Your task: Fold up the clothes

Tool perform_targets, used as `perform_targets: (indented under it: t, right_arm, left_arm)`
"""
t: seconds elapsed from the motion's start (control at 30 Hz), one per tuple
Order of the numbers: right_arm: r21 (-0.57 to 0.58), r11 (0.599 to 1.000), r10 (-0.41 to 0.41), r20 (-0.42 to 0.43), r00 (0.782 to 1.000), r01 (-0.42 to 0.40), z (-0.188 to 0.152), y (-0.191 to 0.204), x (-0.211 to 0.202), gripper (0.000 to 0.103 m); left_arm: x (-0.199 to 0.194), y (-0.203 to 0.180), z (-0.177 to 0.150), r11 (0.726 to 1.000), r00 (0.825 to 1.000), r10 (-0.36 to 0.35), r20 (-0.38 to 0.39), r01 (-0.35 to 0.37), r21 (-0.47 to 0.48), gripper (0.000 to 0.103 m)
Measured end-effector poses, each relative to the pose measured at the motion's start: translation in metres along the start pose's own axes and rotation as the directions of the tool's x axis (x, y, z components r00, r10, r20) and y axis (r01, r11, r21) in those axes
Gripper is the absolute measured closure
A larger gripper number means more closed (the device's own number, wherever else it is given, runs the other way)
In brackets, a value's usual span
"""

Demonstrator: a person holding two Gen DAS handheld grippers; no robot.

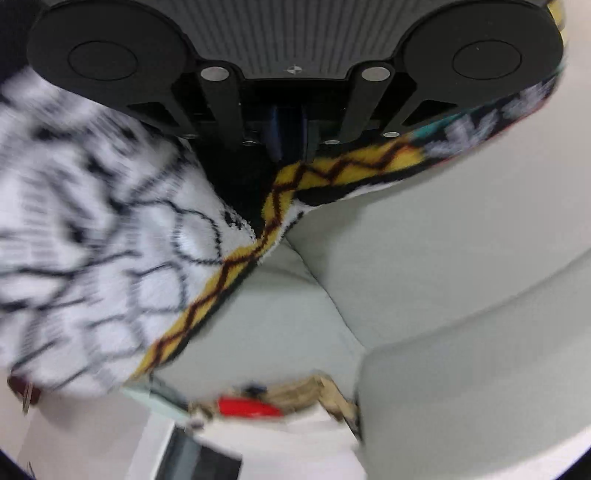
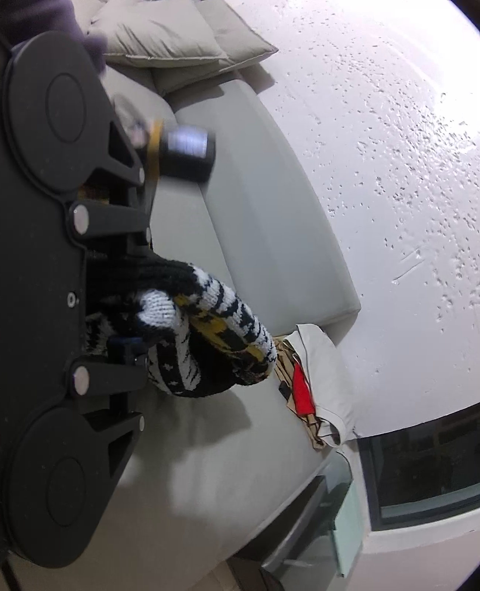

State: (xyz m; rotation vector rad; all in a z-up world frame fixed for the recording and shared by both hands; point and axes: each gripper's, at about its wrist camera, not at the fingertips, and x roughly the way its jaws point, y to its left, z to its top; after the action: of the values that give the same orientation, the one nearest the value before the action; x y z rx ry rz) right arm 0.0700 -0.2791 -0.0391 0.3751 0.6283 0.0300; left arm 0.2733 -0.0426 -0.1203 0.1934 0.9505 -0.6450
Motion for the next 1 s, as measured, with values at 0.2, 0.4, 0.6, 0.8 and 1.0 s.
perform_targets:
  t: [0.2,0.4,0.6,0.8,1.0]
  right_arm:
    - [-0.095,0.994,-0.041,0.03,0.999,0.044,-0.005,0.033,-0.007,0.072]
    - [-0.306,0.952,-0.005,0.064,0.998,0.025,-0.014,0.111,-0.016,0.072]
    - [-0.535,0.845,-0.001,0.024,1.0,0.014,-0.043,0.198,0.003,0.072]
    - [-0.753,0.657,-0.086,-0.076,0.993,-0.001,-0.103,0.278,0.065,0.072]
    - [-0.828,0.56,-0.173,-0.169,0.97,-0.045,-0.156,0.317,0.127,0.07]
  left_arm:
    - [-0.124,0.018,-0.066,0.982,0.971,0.187,0.151,-0.182,-0.049,0.069]
    - [-0.217,0.033,-0.15,0.932,0.919,0.339,0.203,-0.3,-0.203,0.068]
    - [-0.25,0.045,-0.209,0.872,0.881,0.412,0.234,-0.306,-0.383,0.067]
    - [-0.246,0.049,-0.243,0.815,0.876,0.44,0.196,-0.298,-0.496,0.067]
    - [-0.258,0.041,-0.256,0.786,0.862,0.471,0.188,-0.314,-0.532,0.067]
